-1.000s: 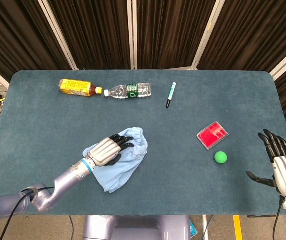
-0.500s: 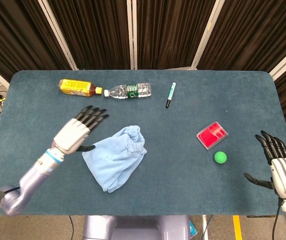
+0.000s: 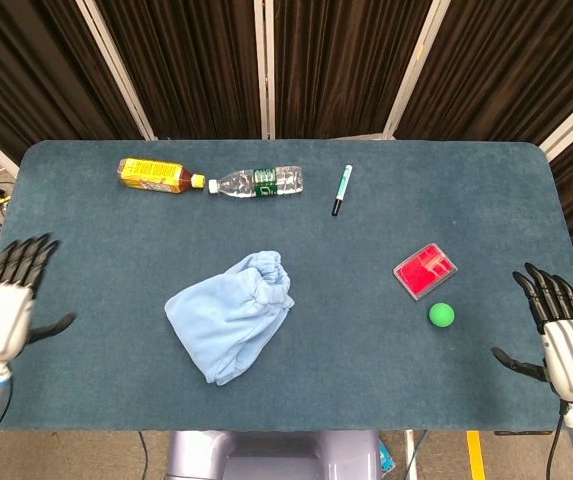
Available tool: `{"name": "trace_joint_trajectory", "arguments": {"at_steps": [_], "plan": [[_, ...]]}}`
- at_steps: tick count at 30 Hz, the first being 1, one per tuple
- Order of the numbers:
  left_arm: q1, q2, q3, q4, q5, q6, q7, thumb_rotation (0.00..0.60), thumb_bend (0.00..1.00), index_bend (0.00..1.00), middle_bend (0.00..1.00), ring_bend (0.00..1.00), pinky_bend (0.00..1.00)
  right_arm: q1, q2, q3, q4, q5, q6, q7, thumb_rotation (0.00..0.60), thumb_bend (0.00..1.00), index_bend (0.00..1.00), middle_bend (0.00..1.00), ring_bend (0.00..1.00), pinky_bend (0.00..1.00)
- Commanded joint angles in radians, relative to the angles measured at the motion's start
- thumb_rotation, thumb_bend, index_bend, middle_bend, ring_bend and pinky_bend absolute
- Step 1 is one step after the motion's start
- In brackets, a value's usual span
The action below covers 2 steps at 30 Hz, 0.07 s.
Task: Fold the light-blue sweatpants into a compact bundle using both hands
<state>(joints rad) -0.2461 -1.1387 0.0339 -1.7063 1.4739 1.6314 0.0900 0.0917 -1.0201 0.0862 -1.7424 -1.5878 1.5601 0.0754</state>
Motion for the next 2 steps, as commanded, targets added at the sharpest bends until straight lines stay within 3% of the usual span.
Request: {"name": "trace_joint_trajectory", "arguments": {"at_steps": [1, 2], "plan": [[0.090, 0.037, 0.049, -0.040, 0.007, 0.070, 0.034, 0.600, 0.00, 0.00, 0.00, 0.00, 0.00, -0.009, -0.023, 0.003, 0.022, -0.025, 0.037, -0.040, 0.600, 0.00, 0.00, 0.00, 0.00, 0.00], [0.096, 0.042, 0.050, -0.043, 0.008, 0.070, 0.041, 0.600, 0.00, 0.00, 0.00, 0.00, 0.00, -0.010, -0.025, 0.002, 0.022, -0.029, 0.040, -0.044, 0.600, 0.00, 0.00, 0.00, 0.00, 0.00]]}}
